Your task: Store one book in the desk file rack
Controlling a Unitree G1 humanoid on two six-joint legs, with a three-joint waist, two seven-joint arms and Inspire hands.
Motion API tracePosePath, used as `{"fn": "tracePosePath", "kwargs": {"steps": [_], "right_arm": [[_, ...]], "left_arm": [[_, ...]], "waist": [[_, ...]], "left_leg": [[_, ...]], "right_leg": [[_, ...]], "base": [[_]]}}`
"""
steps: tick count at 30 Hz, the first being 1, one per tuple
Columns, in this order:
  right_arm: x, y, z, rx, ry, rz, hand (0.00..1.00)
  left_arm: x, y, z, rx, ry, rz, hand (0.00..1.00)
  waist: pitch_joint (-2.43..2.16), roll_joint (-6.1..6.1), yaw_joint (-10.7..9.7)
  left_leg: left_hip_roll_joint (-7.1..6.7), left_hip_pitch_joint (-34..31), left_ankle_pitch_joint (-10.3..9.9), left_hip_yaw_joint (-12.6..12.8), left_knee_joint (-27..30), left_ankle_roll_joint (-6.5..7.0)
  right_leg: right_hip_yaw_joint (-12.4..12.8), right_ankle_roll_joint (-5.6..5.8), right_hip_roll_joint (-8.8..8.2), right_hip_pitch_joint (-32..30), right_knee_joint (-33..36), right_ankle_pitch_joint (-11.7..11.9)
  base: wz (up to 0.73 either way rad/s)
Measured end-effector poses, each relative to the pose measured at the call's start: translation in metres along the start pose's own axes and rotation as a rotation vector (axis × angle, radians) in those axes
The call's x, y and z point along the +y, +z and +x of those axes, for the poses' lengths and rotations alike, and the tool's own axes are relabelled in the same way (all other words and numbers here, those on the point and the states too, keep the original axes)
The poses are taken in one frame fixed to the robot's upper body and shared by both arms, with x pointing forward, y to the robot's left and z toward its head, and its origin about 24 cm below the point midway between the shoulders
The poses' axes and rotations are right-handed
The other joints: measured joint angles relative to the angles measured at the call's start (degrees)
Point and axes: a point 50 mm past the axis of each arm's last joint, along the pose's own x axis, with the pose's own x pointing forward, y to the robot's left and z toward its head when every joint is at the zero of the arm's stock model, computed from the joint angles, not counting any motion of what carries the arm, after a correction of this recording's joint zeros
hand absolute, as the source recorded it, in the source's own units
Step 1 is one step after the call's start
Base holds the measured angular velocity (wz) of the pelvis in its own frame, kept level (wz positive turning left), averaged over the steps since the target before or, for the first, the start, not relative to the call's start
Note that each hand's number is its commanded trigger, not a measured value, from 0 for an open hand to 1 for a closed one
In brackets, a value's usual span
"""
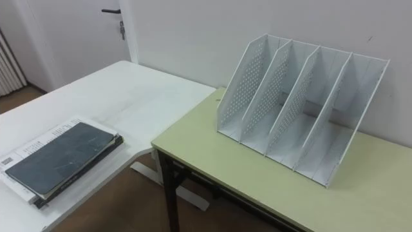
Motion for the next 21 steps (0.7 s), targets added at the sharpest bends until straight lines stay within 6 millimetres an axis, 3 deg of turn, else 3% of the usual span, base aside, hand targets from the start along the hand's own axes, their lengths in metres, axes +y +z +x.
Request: {"fn": "tracePosePath", "kwargs": {"steps": [15,21], "right_arm": [[-0.005,0.014,-0.002,-0.061,0.008,-0.008,0.00],[-0.007,0.022,-0.003,-0.118,-0.008,-0.014,0.00]], "left_arm": [[0.000,0.012,0.001,-0.031,-0.015,0.114,0.00],[-0.013,0.037,0.000,-0.137,-0.039,0.335,0.00]], "waist": [[0.07,-0.36,0.0],[0.33,-0.64,-0.3]], "left_leg": [[-0.09,-0.4,0.0,0.1,0.0,0.01],[-0.23,-0.5,0.0,0.1,0.4,0.02]], "right_leg": [[0.2,0.04,-0.10,-0.3,0.0,0.0],[0.2,0.15,-0.20,-0.2,-0.1,0.0]], "base": [[0.00],[0.00]]}}
